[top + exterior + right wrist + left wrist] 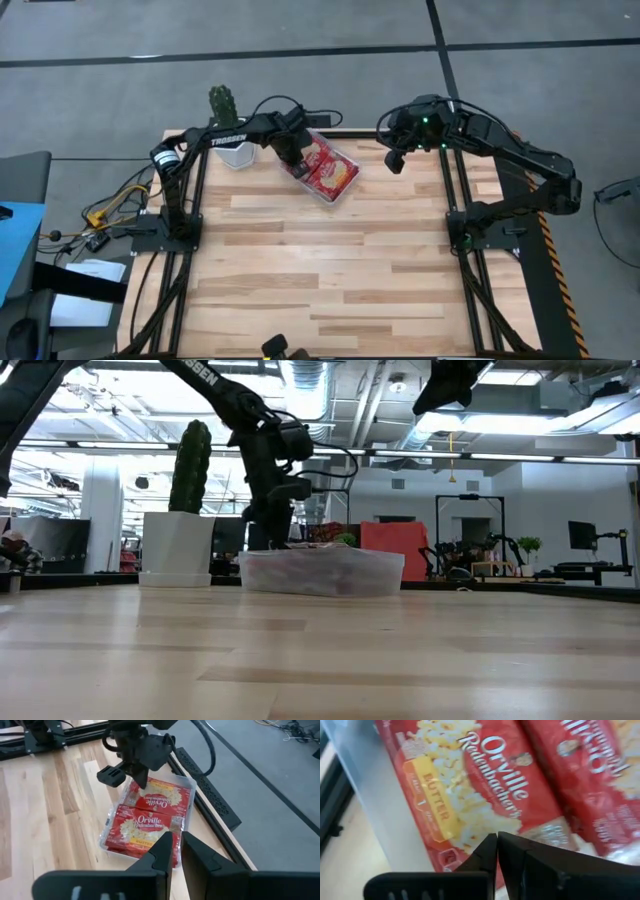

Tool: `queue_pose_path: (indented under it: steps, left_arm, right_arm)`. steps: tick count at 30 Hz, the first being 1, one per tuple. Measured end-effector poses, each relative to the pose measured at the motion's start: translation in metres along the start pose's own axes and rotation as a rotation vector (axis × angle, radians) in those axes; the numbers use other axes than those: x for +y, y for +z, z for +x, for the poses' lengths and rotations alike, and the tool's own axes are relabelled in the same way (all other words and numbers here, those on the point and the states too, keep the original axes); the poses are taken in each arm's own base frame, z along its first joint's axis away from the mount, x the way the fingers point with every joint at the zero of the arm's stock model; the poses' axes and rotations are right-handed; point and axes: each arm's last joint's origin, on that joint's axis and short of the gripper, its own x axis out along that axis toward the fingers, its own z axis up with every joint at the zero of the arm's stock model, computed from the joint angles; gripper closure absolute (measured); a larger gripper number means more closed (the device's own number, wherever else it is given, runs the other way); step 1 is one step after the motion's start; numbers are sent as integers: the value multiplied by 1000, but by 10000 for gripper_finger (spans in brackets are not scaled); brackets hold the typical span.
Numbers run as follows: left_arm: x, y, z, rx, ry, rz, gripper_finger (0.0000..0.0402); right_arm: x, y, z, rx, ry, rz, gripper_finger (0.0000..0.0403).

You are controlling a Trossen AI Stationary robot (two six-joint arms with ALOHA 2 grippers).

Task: Sort popcorn bags into baskets
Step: Return to Home Position

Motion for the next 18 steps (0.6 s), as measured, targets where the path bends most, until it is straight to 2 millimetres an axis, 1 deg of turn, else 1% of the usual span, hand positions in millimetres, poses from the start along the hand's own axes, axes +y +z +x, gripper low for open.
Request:
queue_pose_path:
  steps: [3,6,8,9,11,12,14,16,18]
  left_arm:
    - [-2,6,-8,3,-31,-47,401]
    - [-3,12,-26,8,-102,-73,401]
    - [-5,16,-47,-60,-178,-60,401]
    - [-8,19,-62,-124,-206,-37,401]
    - [-14,22,-95,-244,-221,19,401]
    - [-17,21,-112,-295,-222,46,401]
    - [-22,15,-139,-403,-208,85,401]
    - [-26,1,-160,-503,-208,103,401]
    - [-30,-17,-175,-615,-239,123,401]
  right_arm:
    - [1,0,0,-2,27,-15,340]
    - [4,0,-2,-18,169,-75,340]
    - [3,0,-11,-58,287,-116,340]
    - [2,0,-17,-82,327,-128,340]
    - [-1,-1,-29,-128,338,-136,340]
    - [-3,-5,-31,-148,325,-134,340]
    - [-7,-20,-32,-173,303,-113,340]
    - [-8,-39,-34,-237,292,-81,340]
    - [-7,-62,-35,-316,324,-58,340]
